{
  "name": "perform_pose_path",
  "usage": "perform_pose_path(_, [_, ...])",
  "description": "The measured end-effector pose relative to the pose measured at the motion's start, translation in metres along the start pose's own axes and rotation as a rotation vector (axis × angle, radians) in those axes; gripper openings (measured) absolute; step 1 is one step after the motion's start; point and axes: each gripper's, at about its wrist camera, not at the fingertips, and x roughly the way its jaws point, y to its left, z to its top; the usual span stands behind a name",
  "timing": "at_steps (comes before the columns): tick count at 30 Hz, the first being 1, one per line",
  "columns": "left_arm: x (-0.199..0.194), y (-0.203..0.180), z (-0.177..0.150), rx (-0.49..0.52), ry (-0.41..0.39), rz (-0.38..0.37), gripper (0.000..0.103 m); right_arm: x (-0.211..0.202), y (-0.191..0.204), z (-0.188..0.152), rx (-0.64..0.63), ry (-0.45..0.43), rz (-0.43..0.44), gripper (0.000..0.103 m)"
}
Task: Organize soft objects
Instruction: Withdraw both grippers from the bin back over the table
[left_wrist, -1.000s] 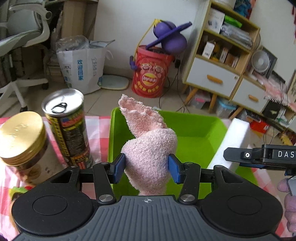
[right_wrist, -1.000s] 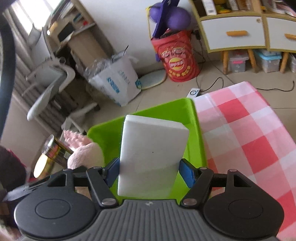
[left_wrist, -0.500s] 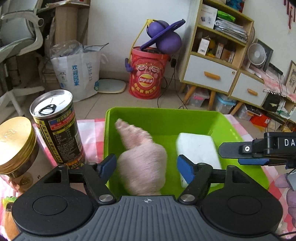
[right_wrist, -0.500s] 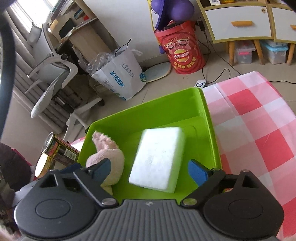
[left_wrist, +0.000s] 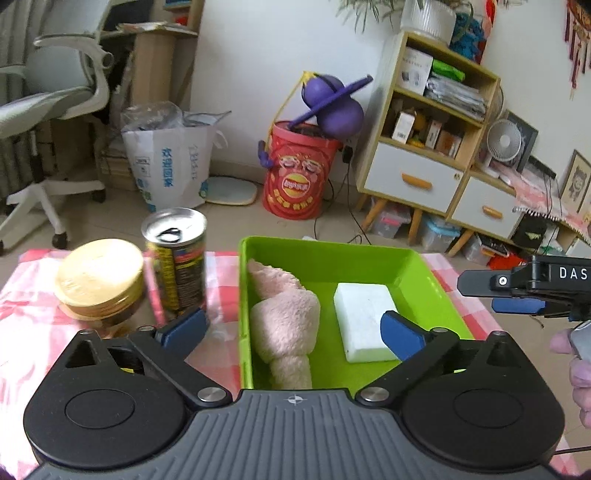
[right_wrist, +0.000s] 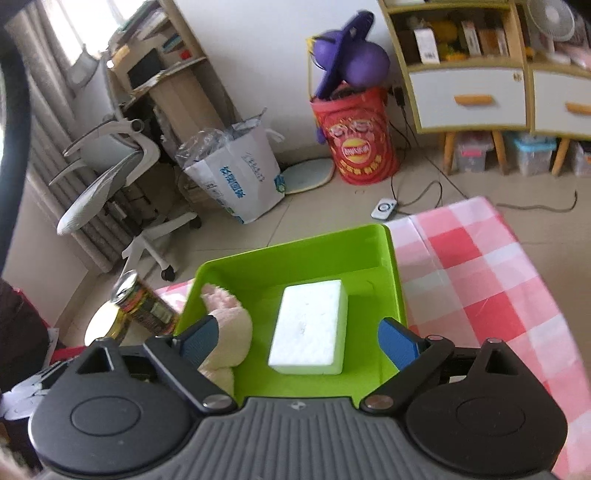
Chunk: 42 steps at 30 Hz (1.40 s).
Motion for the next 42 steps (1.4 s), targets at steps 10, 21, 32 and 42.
perform_pose_path(10, [-0.068,0.011,-0.023,-0.035,0.018,0.03,0.098,-0.054,0.038,-0.03,-0.073,-0.037,-0.02,0.074])
perform_pose_path(21, [-0.109,0.014,-0.05,-0.056,0.055,0.058,0.098,-0.086,0.063,-0.063,-0.115,-0.072,-0.028,0.077])
perform_pose_path(32, [-0.123,0.02,-0.077,-0.08,0.065,0.066,0.098,-0.104,0.067,-0.094,-0.125,-0.122,-0.045,0.078])
perform_pose_path(42, [-0.123,0.027,-0.098,-0.052,0.116,0.051,0.098,-0.106,0.058,-0.12,-0.159,-0.064,-0.059,0.078])
